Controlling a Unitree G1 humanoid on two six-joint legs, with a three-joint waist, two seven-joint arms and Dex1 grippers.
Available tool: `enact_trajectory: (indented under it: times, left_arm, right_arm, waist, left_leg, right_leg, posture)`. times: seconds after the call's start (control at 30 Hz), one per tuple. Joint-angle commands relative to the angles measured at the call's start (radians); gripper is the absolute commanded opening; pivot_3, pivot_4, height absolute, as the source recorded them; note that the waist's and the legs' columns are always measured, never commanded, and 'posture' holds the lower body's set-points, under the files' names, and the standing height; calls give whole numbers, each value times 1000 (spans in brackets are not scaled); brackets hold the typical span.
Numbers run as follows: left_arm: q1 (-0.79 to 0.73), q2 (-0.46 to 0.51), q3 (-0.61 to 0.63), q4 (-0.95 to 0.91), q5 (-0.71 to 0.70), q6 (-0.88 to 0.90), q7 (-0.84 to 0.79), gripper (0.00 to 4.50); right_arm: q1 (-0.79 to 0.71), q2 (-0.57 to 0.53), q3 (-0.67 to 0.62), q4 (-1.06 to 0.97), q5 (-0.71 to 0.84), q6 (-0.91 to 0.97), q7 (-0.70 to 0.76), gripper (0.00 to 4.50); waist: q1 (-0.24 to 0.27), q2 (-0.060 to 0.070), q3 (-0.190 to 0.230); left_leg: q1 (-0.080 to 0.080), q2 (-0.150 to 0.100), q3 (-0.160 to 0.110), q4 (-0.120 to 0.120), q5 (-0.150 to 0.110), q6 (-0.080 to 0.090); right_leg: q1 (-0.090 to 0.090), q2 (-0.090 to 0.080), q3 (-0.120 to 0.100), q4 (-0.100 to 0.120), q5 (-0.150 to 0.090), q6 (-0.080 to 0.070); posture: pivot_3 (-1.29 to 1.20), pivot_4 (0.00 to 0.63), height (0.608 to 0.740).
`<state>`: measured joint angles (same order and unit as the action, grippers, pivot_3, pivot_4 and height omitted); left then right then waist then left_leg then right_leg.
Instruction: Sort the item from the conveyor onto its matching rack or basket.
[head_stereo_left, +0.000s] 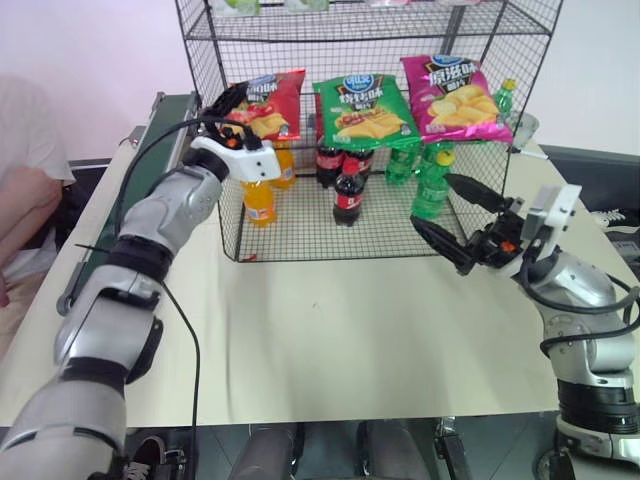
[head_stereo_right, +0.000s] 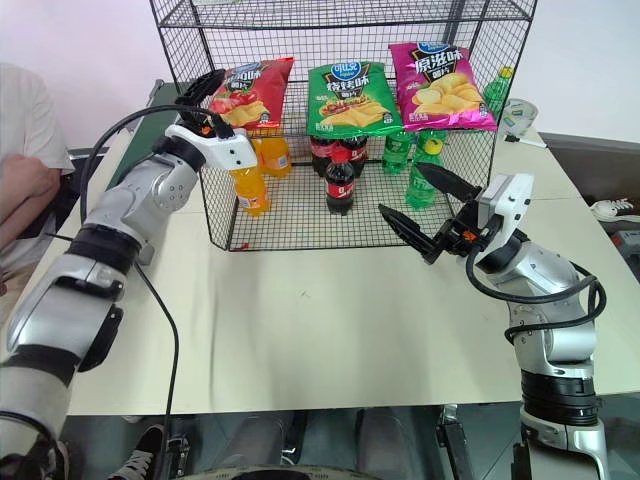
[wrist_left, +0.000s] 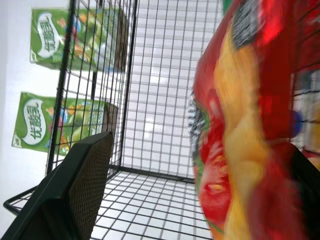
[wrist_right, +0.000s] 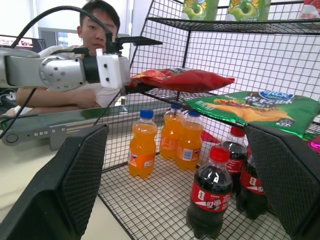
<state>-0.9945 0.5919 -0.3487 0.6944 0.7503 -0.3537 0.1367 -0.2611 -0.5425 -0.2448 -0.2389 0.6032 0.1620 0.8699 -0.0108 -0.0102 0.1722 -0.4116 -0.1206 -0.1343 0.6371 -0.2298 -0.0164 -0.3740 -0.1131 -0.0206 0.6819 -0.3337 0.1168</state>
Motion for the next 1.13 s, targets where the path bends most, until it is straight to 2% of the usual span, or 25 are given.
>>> enact_trajectory:
  times: [0.03,0.13,0.2,0.23,0.3,0.37,0.4,0.5,0.57,0.67,0.83,0.97,1.13]
  left_arm:
    - [82,32,45,-188,-44,46,-91,4286]
    - [176,56,97,-356,-87,72,-142,4286]
    - [253,48,155,-461,-184,97,-202,4286]
    - [299,31,198,-506,-267,135,-249,4286]
    - [405,-22,300,-597,-529,239,-386,4286]
    - [472,-36,358,-659,-657,301,-472,4286]
    - [525,-40,401,-708,-781,366,-547,4286]
    - [698,-10,582,-863,-1159,617,-721,4286]
    - [773,36,660,-939,-1281,730,-777,4286]
    - [886,122,771,-990,-1333,772,-841,4286]
    - [1034,228,901,-920,-1319,722,-974,4286]
    - [1021,313,946,-689,-1263,635,-1045,4286]
    - [996,336,947,-502,-1196,475,-1090,4286]
  right_arm:
    - [-14,-14,-9,-23,7,-8,3,4500]
    - [-14,-18,-13,-22,9,-6,4,4500]
    - [-9,-24,-16,-21,10,-4,8,4500]
    - [-5,-28,-18,-22,10,-5,10,4500]
    - [-3,-40,-29,-18,15,-1,16,4500]
    - [0,-51,-34,-15,16,0,23,4500]
    - [2,-59,-38,-10,16,1,30,4500]
    - [28,-101,-60,-2,23,13,66,4500]
    - [66,-135,-77,-7,29,22,100,4500]
    - [142,-207,-134,16,38,29,175,4500]
    - [255,-315,-229,119,11,-8,302,4500]
    - [268,-360,-261,209,-27,-60,346,4500]
    - [230,-362,-247,232,-42,-73,341,4500]
  waist:
    - [-1,0,0]
    - [-1,0,0]
    - [-2,0,0]
    - [-2,0,0]
    - [-2,1,0]
    - [-3,1,0]
    - [-4,1,0]
    - [-8,1,0]
    - [-6,1,0]
    - [7,1,0]
    - [20,1,-1]
    - [22,1,-1]
    - [21,2,-1]
  left_leg:
    - [0,0,0,0,0,0]
    - [0,0,0,0,0,0]
    - [0,0,0,0,0,0]
    - [0,0,0,0,0,0]
    - [0,0,0,0,0,0]
    - [0,1,0,0,0,0]
    - [0,1,0,0,0,0]
    - [0,2,1,0,0,0]
    - [0,3,1,0,0,0]
    - [0,3,0,1,-1,1]
    - [2,3,1,2,-5,8]
    - [2,3,1,0,-5,8]
    - [2,4,2,-2,-5,8]
  right_leg:
    - [0,0,0,0,0,0]
    - [0,-1,1,0,0,0]
    - [0,-1,1,0,0,0]
    - [0,-1,2,0,0,0]
    - [0,-1,2,0,0,0]
    - [0,-1,3,0,0,0]
    - [0,-1,3,0,0,0]
    - [0,0,3,-1,0,-1]
    - [0,0,3,-2,0,-1]
    - [1,0,3,-2,0,-1]
    - [3,0,3,-3,0,-2]
    - [3,0,3,-4,-1,-2]
    - [2,-1,3,-5,0,-2]
  posture:
    - [0,150,740]
    - [0,150,740]
    - [0,150,740]
    - [0,150,740]
    - [0,150,740]
    - [0,150,740]
    - [0,150,740]
    - [0,150,740]
    - [0,150,740]
    - [0,150,740]
    - [0,150,740]
    - [0,150,740]
    - [0,150,740]
